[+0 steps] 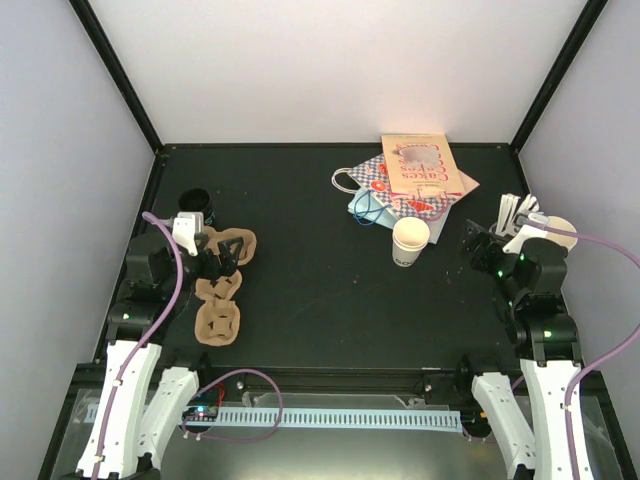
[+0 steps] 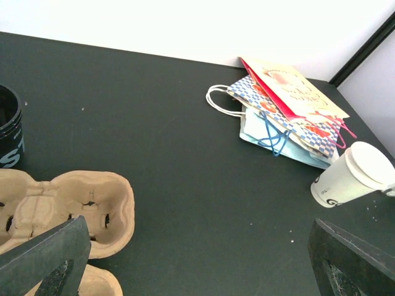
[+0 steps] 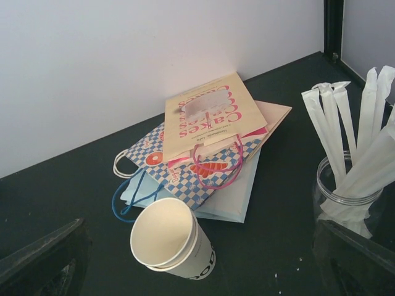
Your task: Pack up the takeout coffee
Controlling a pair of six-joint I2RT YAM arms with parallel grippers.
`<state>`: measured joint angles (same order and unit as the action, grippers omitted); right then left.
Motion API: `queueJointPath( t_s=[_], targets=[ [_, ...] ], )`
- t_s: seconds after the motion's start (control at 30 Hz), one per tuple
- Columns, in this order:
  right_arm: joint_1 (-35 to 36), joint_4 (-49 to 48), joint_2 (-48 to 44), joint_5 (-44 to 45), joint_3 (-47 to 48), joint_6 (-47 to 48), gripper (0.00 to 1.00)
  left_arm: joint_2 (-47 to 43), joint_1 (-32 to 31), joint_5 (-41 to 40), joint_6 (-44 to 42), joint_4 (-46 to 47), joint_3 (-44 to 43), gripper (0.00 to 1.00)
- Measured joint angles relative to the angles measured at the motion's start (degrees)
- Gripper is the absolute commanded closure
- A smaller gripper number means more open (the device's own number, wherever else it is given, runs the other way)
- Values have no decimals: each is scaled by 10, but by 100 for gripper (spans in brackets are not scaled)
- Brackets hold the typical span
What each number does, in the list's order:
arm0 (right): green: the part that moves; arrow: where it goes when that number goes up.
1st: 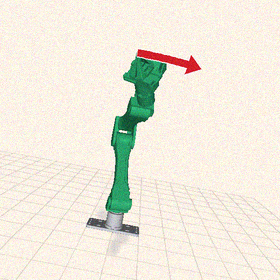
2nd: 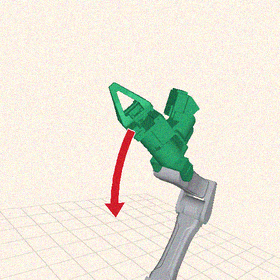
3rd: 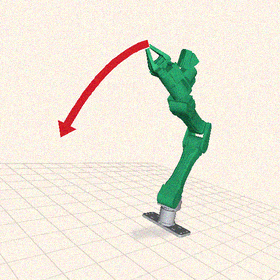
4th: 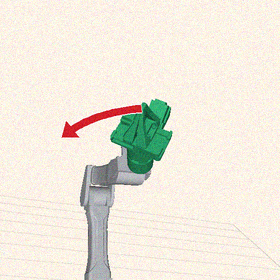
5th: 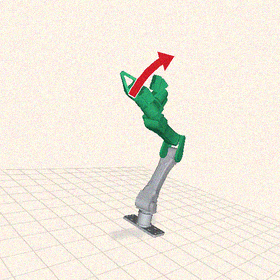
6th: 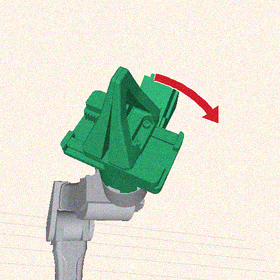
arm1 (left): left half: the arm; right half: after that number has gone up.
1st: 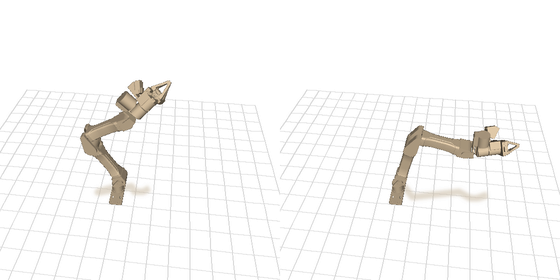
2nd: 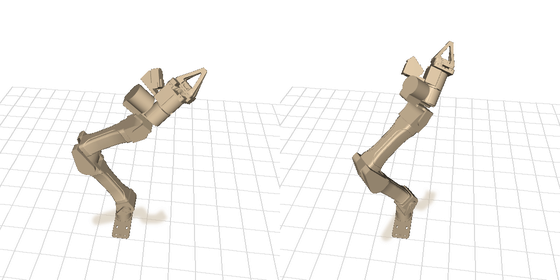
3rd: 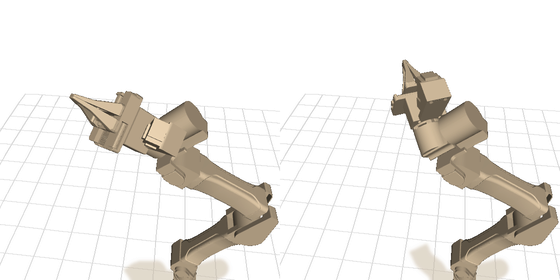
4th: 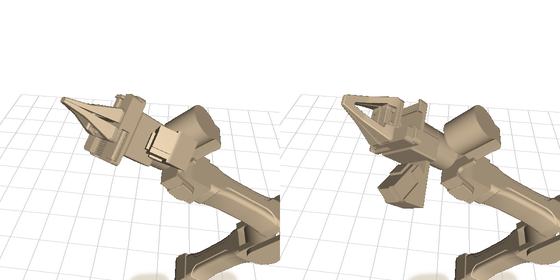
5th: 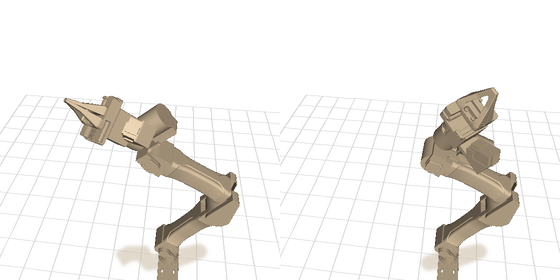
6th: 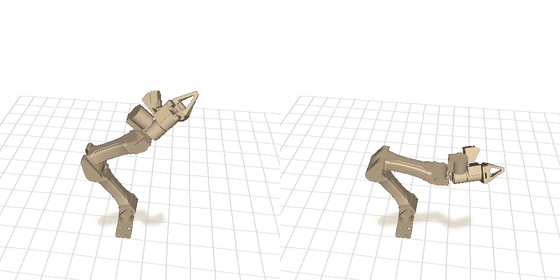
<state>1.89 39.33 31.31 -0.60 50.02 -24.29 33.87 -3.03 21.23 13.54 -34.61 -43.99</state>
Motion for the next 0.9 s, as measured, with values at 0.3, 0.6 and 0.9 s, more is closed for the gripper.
queueJointPath(
  t_s=[0.3, 0.6, 0.9],
  targets=[
    [0, -47, 29, -16, -27, 0, 1, 4, 0, 3, 2, 4, 3, 1],
    [0, -84, 196, -57, 25, -4, 0, 43, -7, 52, 1, 17, 14, 1],
    [30, -105, 383, -52, 140, 37, 0, 64, -23, 69, -1, 20, 19, 1]
  ],
)
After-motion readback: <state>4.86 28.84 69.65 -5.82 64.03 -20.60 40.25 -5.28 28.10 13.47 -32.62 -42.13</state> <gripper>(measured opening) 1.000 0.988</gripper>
